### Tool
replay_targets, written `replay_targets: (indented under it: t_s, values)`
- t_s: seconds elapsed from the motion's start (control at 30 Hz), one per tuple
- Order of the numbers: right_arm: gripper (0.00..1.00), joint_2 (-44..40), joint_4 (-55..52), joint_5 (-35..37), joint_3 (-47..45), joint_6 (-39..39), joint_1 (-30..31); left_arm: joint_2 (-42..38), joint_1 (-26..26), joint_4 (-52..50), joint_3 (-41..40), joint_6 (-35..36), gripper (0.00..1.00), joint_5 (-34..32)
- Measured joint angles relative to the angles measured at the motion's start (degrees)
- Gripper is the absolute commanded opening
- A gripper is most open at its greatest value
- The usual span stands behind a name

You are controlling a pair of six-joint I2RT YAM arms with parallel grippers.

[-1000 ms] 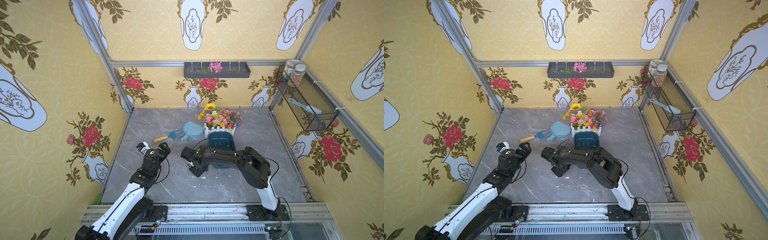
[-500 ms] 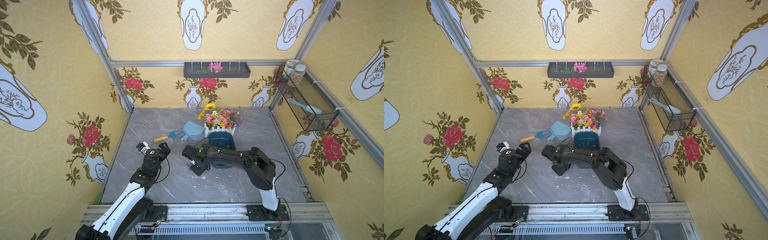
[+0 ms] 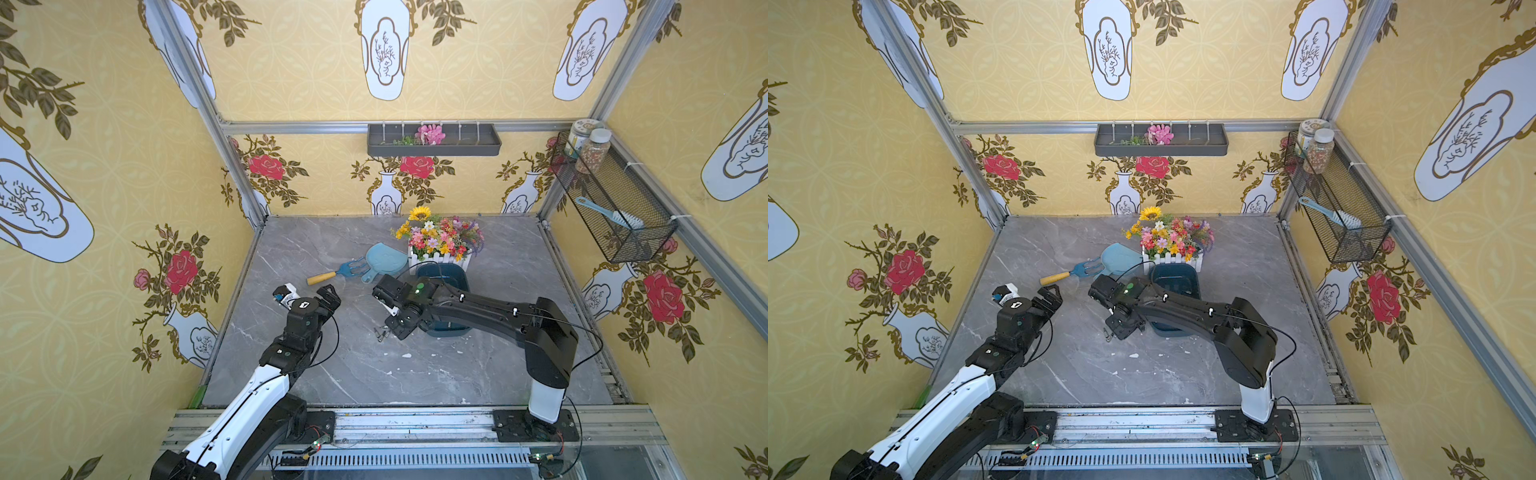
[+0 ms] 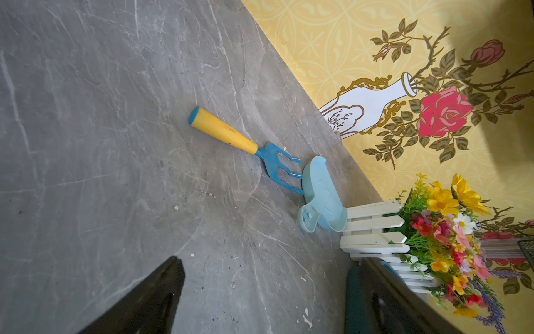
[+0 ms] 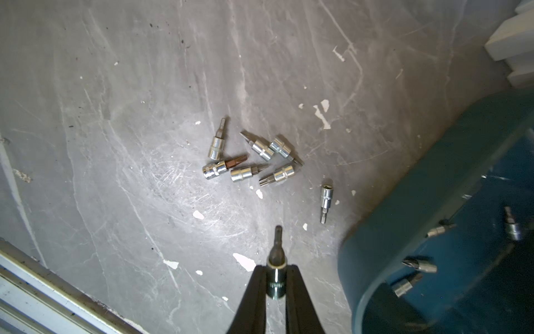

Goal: Put the bit on the desktop into the storage box
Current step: Pick up the screwdriver bit from the center of the board, then place the screwdriver bit in the storage box.

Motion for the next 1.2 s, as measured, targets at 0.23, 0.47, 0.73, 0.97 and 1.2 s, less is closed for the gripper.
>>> replay_targets:
  t_s: [0.23,0.47,0.73,0.97,1.2]
  values:
    - [0.11,-4.0,-1.6,0.5,-0.5,-1.0,-4.3,0.0,0.1,0.0,0.0,0.0,1.00,0.0]
    - [0.11,-8.5,-2.2,1.7,-3.8,-1.4,-11.2,0.1,0.2,0.0,0.0,0.0,1.00,0.0]
    - [0.11,-11.6,-3.2,1.9,-8.3,-2.5,-17.5,0.3,0.4,0.4,0.0,0.0,1.00,0.0]
    - [0.11,-12.8,-3.0,1.7,-11.4,-2.7,-21.0,0.3,0.4,0.4,0.0,0.0,1.00,0.0]
    - [0.11,-12.8,-2.8,1.6,-12.8,-2.7,-22.3,0.3,0.5,0.4,0.0,0.0,1.00,0.2]
